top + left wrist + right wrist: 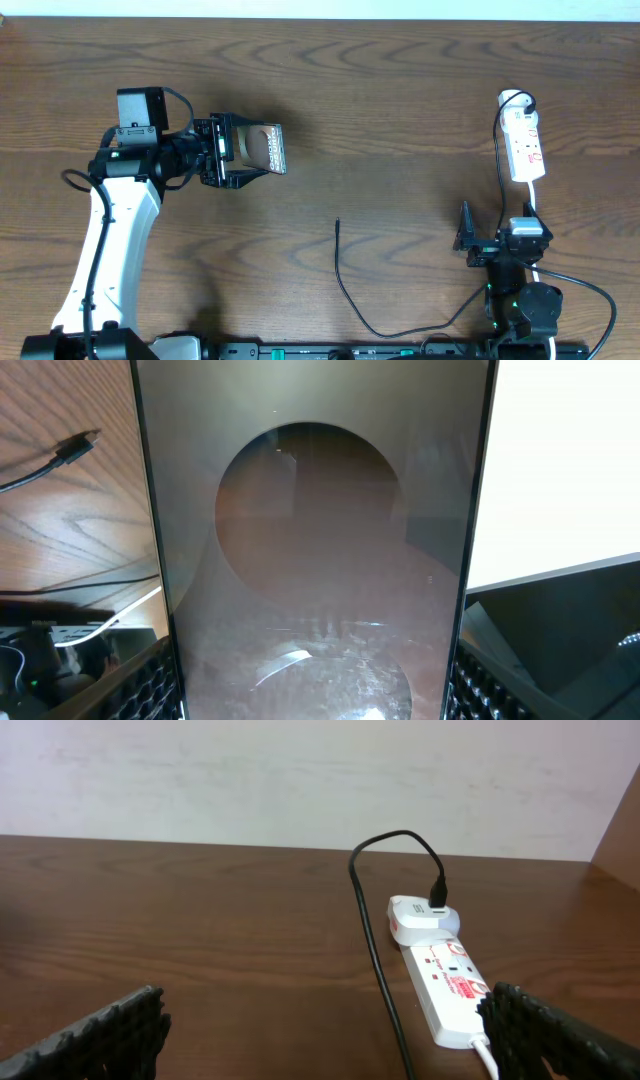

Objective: Plug charger to phone and switch on socket
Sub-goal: 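Lift the phone with the left gripper and tilt it upright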

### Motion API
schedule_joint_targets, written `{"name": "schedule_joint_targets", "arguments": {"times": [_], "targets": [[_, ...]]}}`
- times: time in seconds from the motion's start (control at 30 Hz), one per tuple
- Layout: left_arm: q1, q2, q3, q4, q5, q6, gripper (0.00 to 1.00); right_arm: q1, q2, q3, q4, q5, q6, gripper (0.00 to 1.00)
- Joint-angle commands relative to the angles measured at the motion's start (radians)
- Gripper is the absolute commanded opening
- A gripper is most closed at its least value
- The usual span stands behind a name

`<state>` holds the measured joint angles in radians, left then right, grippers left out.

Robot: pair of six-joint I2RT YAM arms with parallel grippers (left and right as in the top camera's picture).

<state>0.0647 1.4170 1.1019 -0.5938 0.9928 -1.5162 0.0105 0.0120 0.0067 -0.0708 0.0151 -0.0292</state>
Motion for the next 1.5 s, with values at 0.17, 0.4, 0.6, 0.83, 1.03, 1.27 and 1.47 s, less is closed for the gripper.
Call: {"name": "schedule_joint_targets", "arguments": {"times": [0.17, 0.4, 0.6, 0.83, 1.03, 1.27, 1.47], "targets": [[0.005, -0.026, 0.037, 0.008, 0.043, -0.005, 0.07, -0.005, -0.005, 0.0, -0.004, 0.001, 0.013, 0.99], [0.004, -0.026, 0.036, 0.008, 0.032, -0.005, 0.08, -0.005, -0.005, 0.0, -0.004, 0.001, 0.013, 0.99], [0.004, -0.026, 0.034, 0.004, -0.023, -0.004, 0.07, -0.005, -0.005, 0.0, -0.005, 0.001, 0.013, 0.99], [0.003, -0.026, 0.034, -0.085, -0.391, 0.085, 0.07, -0.005, -0.005, 0.0, -0.004, 0.001, 0.013, 0.99], [0.002, -0.026, 0.027, -0.24, -0.612, 0.087, 0.08, -0.005, -0.005, 0.0, -0.004, 0.001, 0.013, 0.99], [0.002, -0.026, 0.026, -0.338, -0.726, 0.086, 0.07, -0.005, -0.005, 0.0, -0.004, 0.001, 0.013, 0.99], [0.002, -0.026, 0.026, -0.348, -0.725, 0.086, 0.07, -0.005, -0.005, 0.0, -0.005, 0.001, 0.013, 0.99]]}}
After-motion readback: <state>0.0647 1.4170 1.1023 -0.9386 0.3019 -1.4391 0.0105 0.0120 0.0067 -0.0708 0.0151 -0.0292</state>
